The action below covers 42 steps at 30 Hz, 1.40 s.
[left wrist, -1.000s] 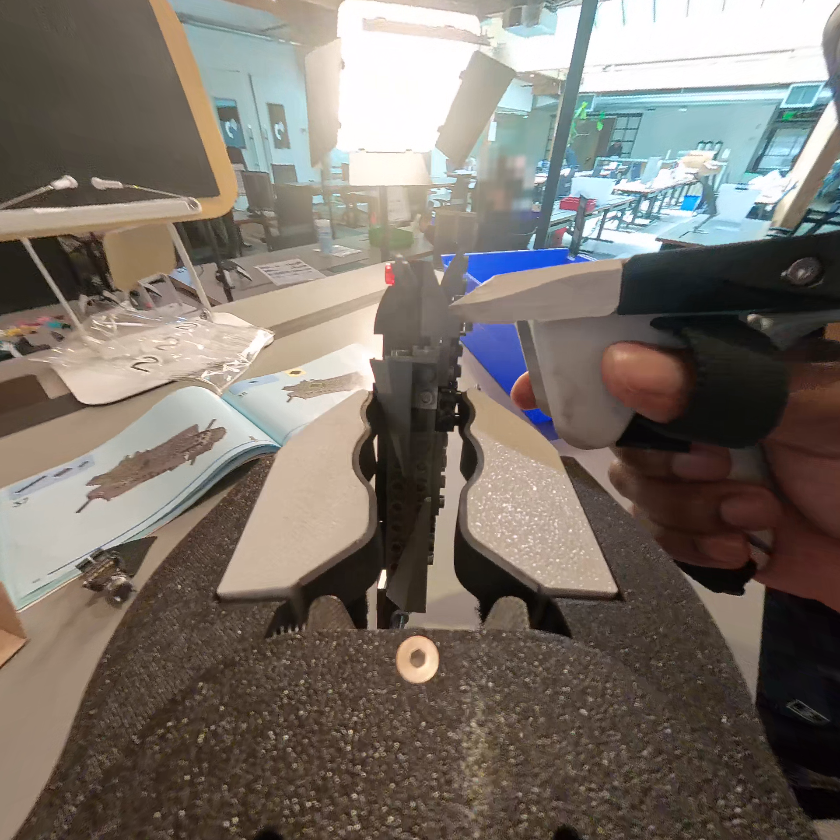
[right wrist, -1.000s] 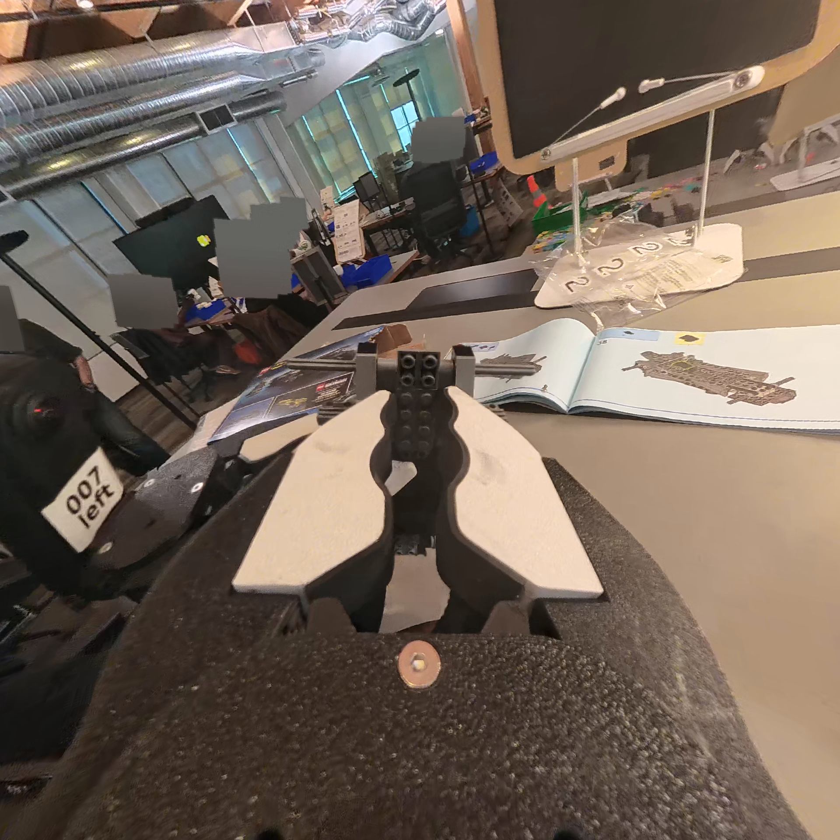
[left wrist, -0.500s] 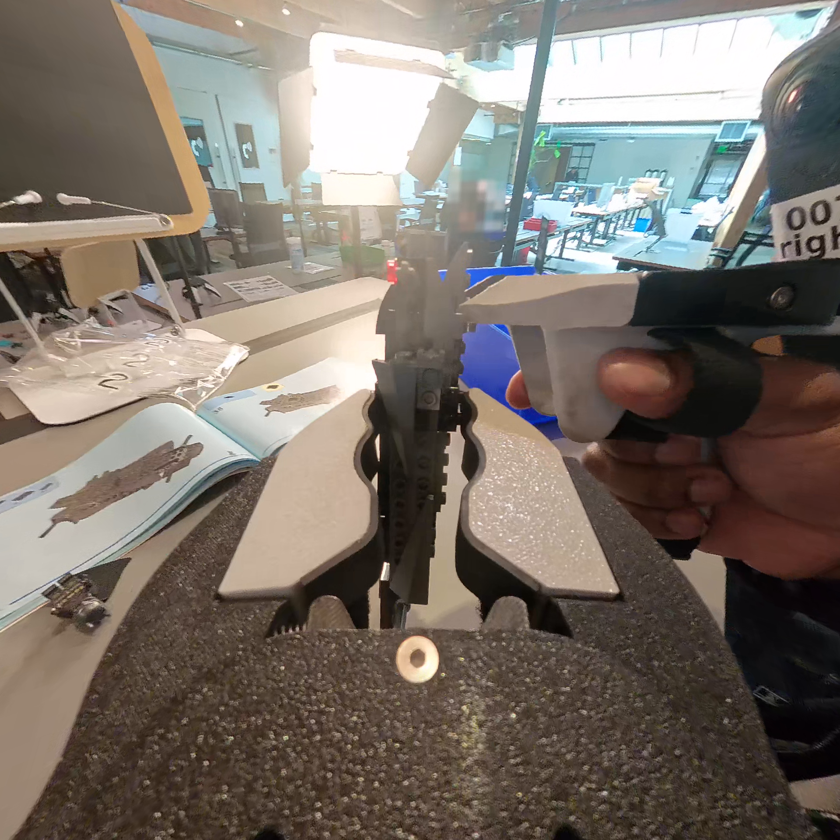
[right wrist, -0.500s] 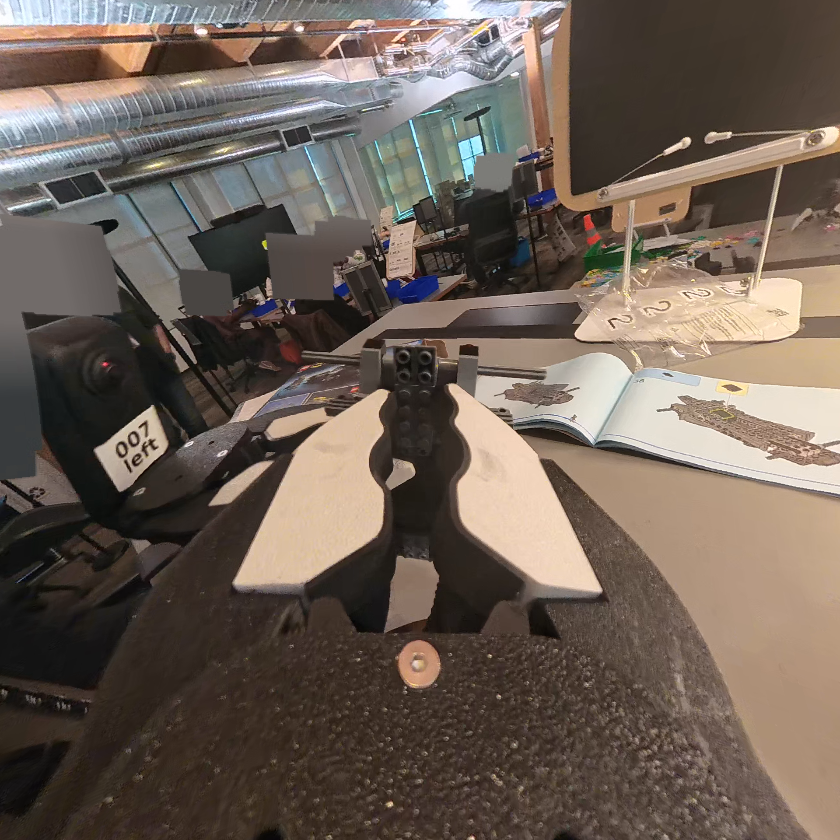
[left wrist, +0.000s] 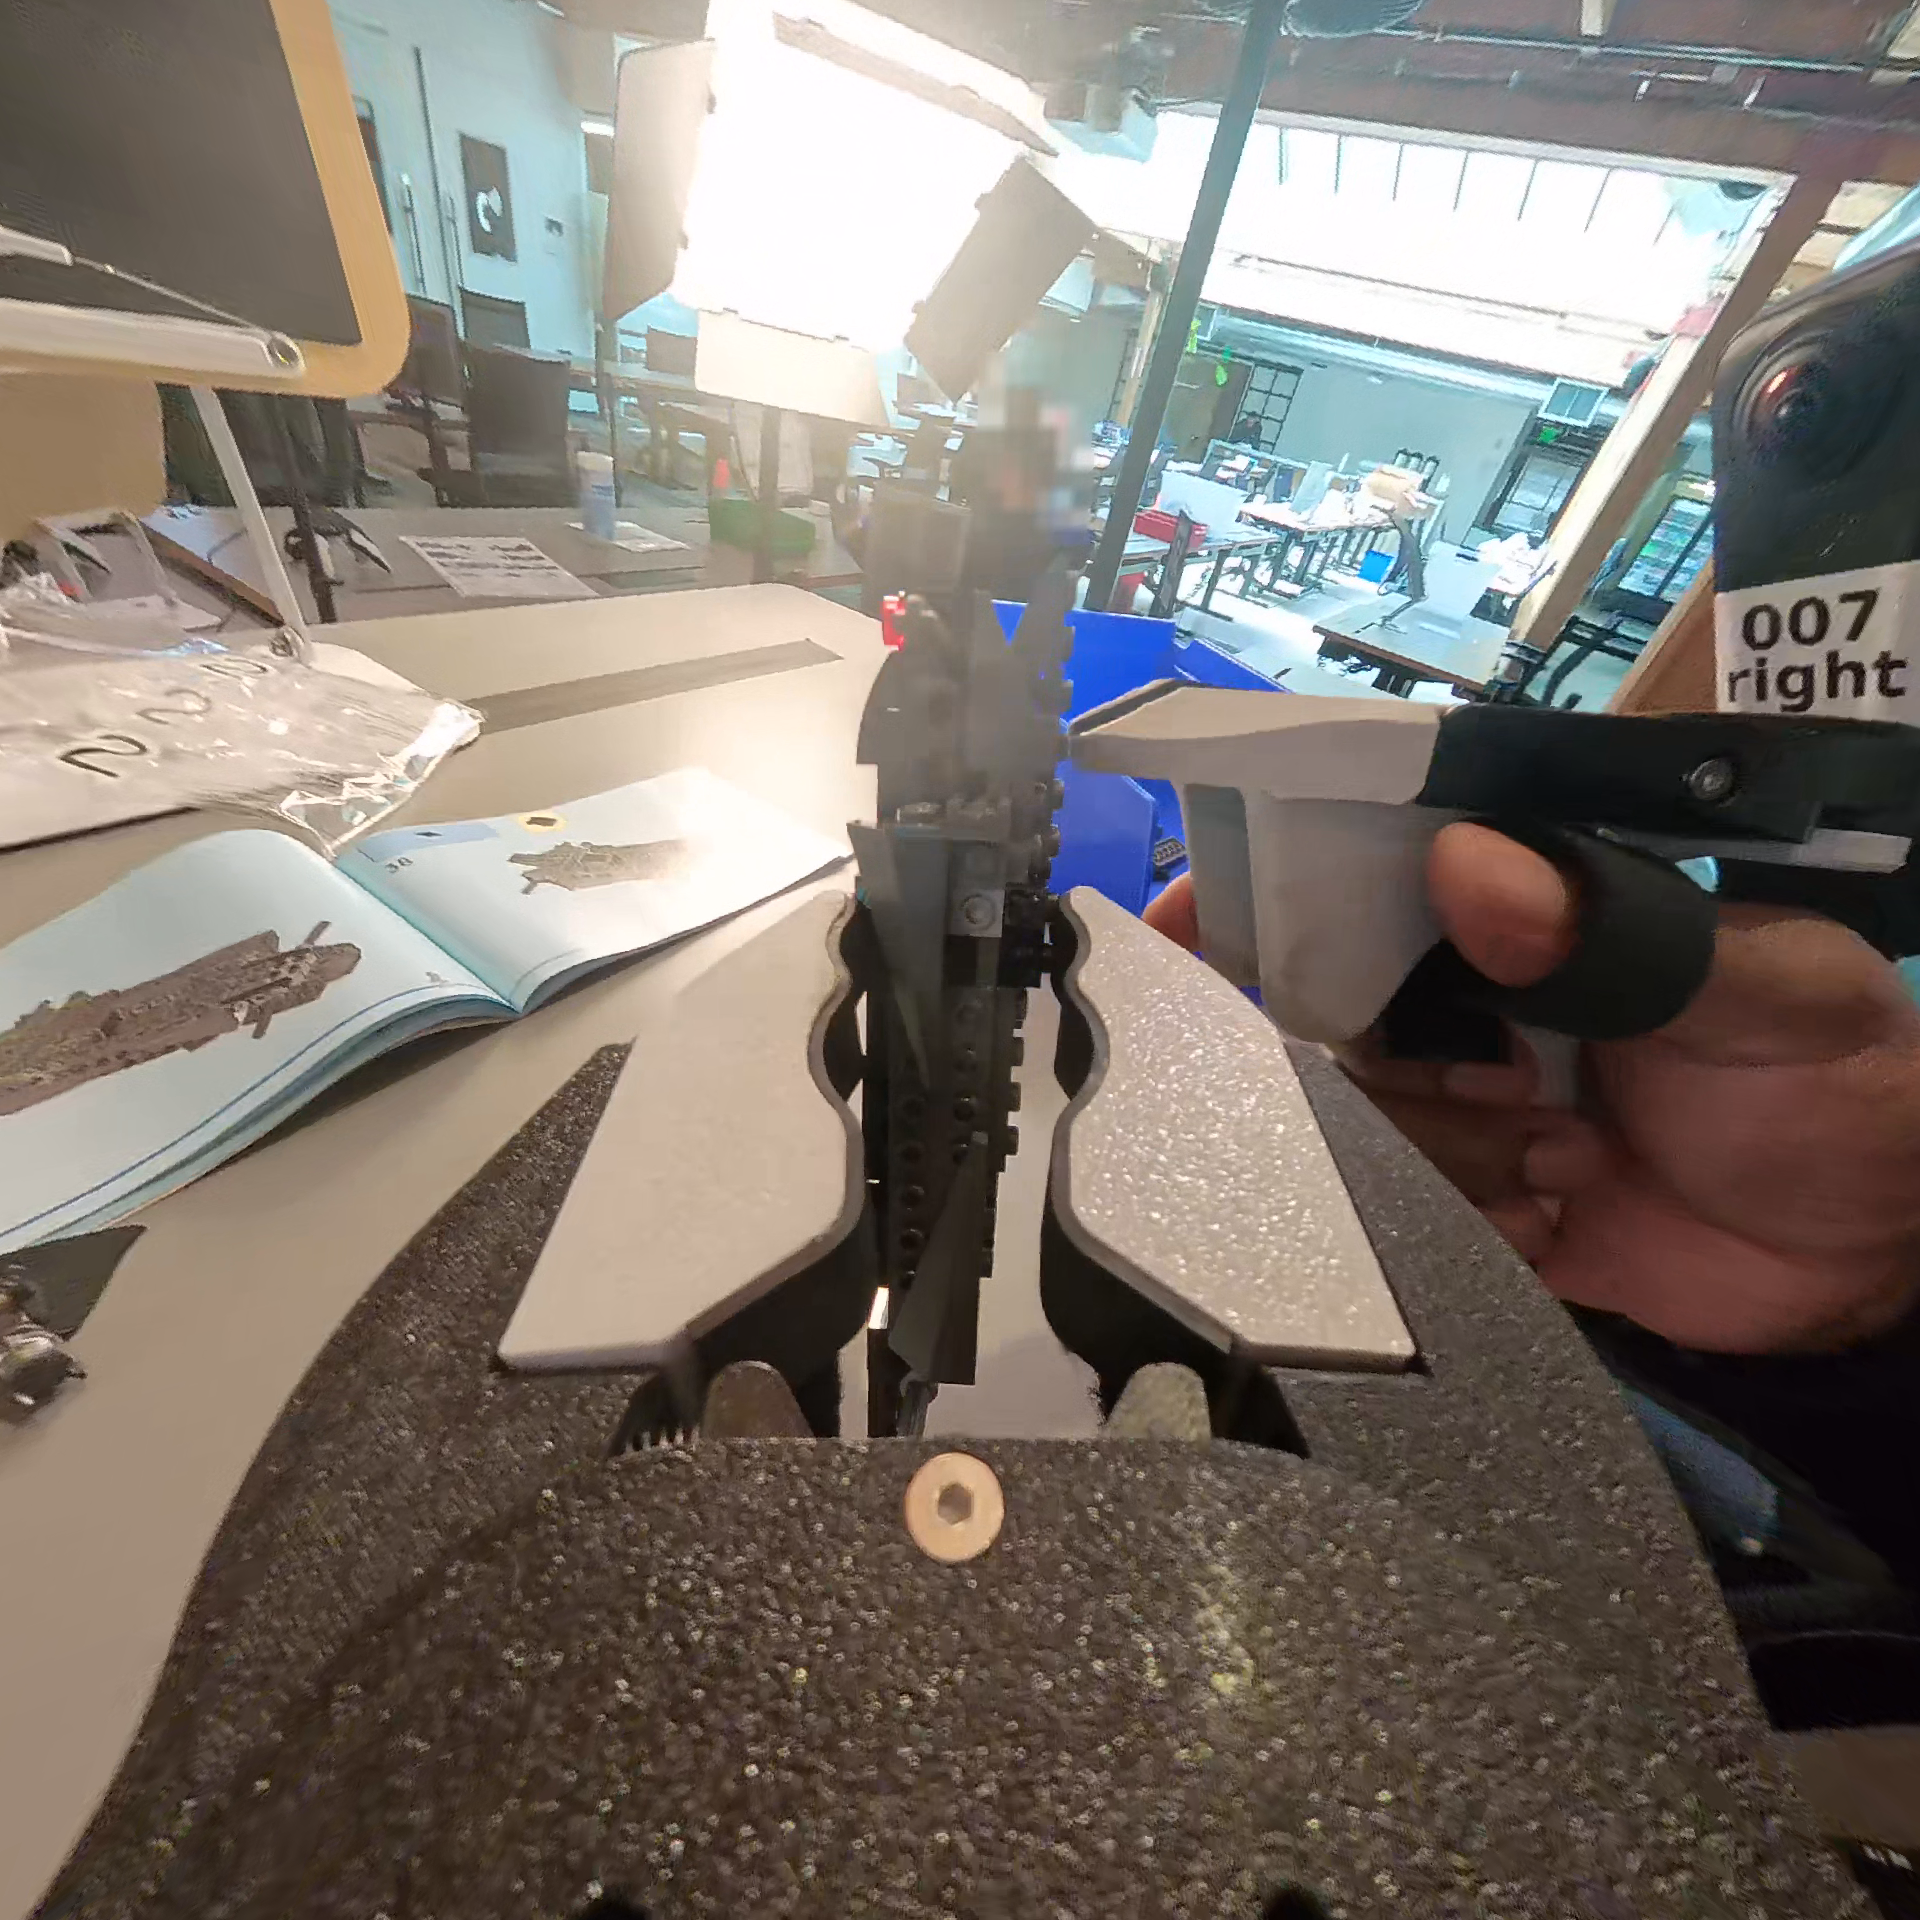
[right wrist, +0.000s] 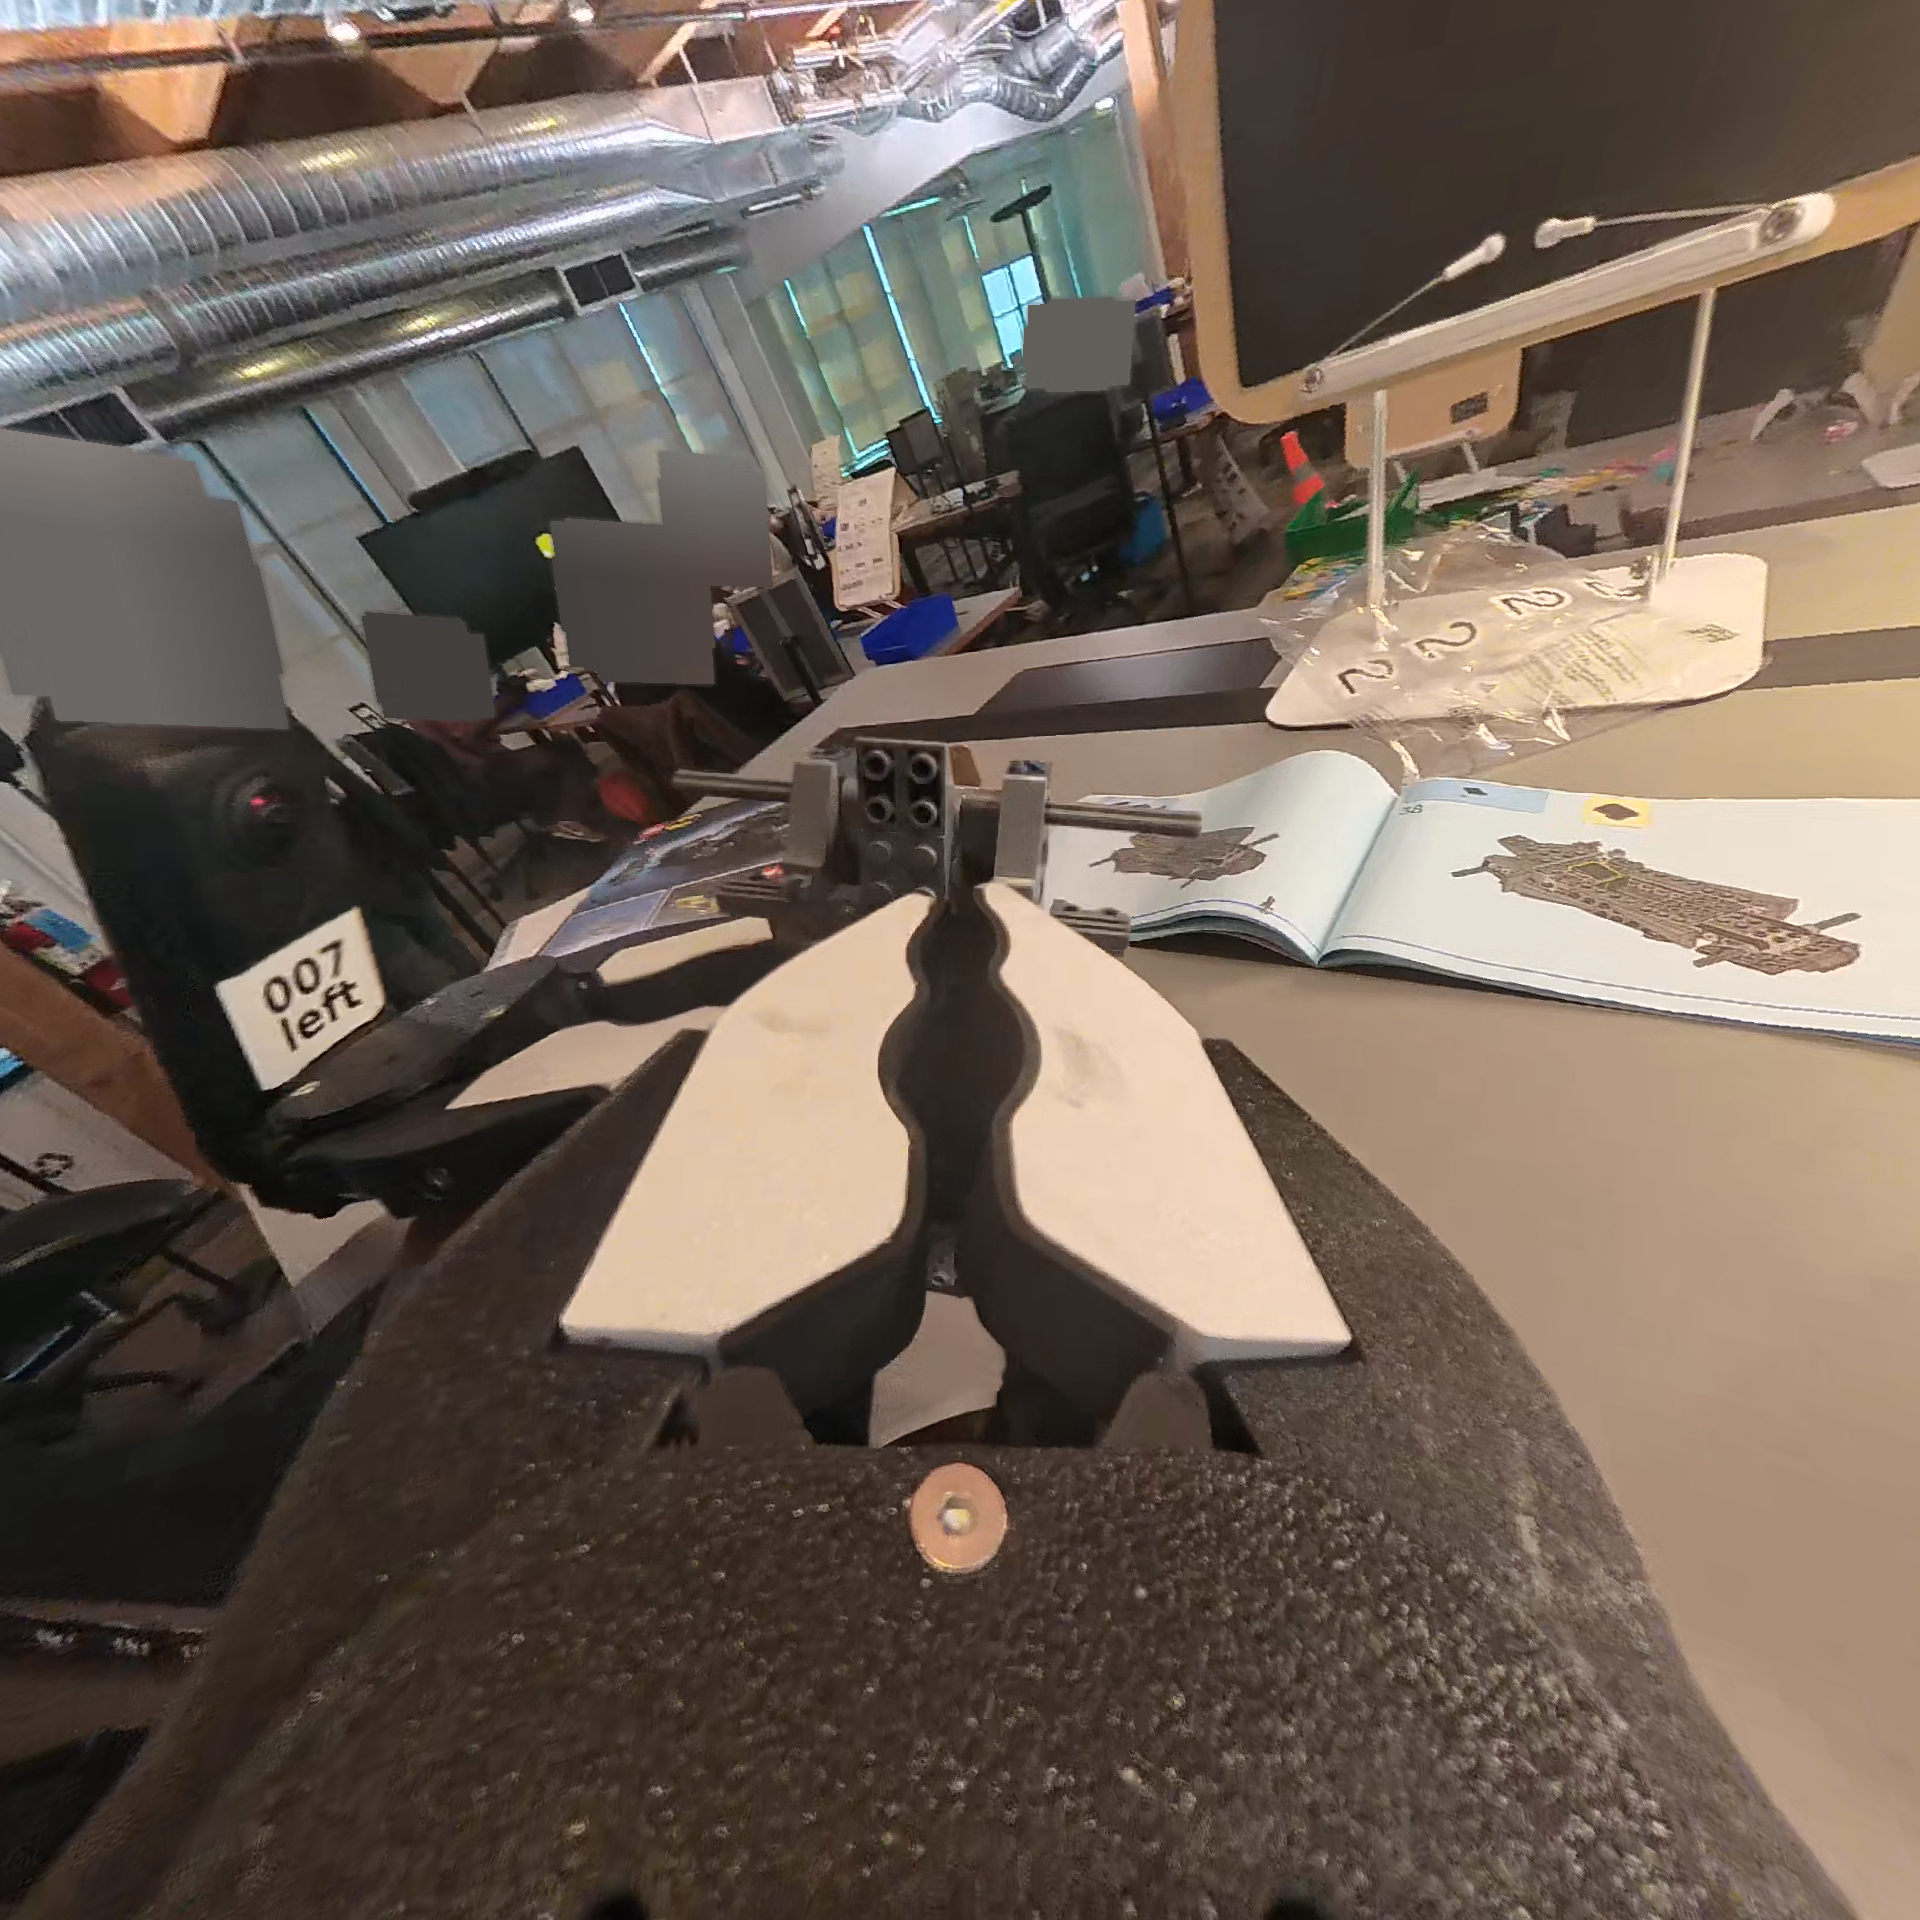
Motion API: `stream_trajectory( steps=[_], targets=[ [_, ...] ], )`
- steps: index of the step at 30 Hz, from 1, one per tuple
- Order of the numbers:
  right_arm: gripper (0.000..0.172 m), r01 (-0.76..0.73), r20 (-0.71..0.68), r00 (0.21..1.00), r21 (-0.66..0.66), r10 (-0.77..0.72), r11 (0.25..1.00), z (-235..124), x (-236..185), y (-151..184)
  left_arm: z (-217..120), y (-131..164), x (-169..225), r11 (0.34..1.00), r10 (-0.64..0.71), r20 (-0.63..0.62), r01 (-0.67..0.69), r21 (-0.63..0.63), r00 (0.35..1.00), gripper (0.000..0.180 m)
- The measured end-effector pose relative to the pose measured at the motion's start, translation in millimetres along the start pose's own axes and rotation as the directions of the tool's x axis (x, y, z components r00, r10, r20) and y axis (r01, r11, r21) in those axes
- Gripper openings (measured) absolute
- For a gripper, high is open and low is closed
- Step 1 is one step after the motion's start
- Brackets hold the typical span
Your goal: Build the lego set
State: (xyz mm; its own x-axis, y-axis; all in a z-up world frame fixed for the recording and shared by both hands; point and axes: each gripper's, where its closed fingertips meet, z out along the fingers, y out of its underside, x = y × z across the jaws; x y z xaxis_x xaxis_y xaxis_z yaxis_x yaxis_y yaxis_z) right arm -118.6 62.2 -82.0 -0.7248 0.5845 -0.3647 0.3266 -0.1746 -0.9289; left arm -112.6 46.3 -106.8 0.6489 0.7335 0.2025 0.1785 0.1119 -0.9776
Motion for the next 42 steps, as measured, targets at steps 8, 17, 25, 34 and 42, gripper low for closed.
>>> stream_trajectory(
  steps=[8, 17, 25, 34, 42],
  targets=[
    [0.017, 0.004, 0.006, 1.000, 0.046, -0.004, 0.999, 1, -6, -8, -2, -4, -2, 0.994, 0.104, 0.070, -0.106, 0.019, 0.992, 0.034],
    [0.020, -0.003, 0.011, 1.000, 0.054, 0.002, 0.999, 3, -10, -10, 0, -5, 2, 0.976, 0.214, 0.115, -0.217, 0.013, 0.970, 0.034],
    [0.017, 0.007, 0.023, 1.000, 0.080, -0.009, 0.997, 3, -12, -9, -2, -6, 1, 0.969, 0.242, 0.166, -0.247, 0.008, 0.956, 0.034],
    [0.017, 0.015, -0.031, 0.999, 0.070, -0.013, 0.997, 4, -8, -3, -2, -2, -3, 0.990, 0.130, 0.151, -0.136, 0.026, 0.980, 0.033],
    [0.017, 0.008, -0.084, 0.996, 0.039, -0.005, 0.999, 4, -4, 2, -1, 3, -5, 0.992, 0.120, 0.155, -0.123, 0.007, 0.981, 0.033]
  ],
)
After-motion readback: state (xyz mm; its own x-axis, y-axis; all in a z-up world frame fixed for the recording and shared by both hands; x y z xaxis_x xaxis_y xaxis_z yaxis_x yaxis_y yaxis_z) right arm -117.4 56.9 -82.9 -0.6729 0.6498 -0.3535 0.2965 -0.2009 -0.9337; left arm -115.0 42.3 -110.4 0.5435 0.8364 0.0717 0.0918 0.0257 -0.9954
